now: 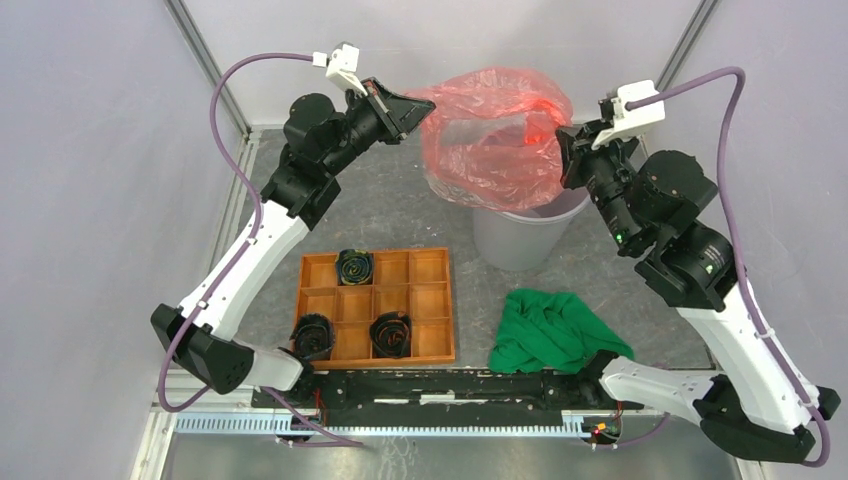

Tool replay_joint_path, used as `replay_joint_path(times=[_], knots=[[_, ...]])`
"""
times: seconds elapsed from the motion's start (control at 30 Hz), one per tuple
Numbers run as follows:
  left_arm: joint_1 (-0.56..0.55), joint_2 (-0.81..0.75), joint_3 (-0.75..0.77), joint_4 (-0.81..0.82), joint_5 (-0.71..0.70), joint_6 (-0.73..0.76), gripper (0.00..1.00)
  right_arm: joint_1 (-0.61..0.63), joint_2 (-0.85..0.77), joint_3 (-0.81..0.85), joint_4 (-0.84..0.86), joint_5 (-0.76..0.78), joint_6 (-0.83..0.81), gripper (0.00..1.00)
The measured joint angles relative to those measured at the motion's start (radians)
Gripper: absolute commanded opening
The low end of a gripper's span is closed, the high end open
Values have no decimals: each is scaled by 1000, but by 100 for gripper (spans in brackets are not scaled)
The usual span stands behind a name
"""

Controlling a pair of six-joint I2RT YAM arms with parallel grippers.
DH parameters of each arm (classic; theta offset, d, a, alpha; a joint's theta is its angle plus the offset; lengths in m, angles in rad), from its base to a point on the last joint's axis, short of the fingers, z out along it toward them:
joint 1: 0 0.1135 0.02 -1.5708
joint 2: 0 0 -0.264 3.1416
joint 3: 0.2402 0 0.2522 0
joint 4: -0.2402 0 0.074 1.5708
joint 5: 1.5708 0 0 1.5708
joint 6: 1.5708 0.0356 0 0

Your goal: Put the trash bags into the trash bin

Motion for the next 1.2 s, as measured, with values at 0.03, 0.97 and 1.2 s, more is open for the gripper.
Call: replay_joint_path(times=[0.03,0.97,1.2], knots=[[0,0,0,-2,1,0,2,0,1,12,-19,-2,6,1],[0,59,47,-79,-50,34,2,-136,205,74,-64,-26,39,0],[0,189,101,-83,-3,35,2,-352,277,-112,-27,-212,49,0]])
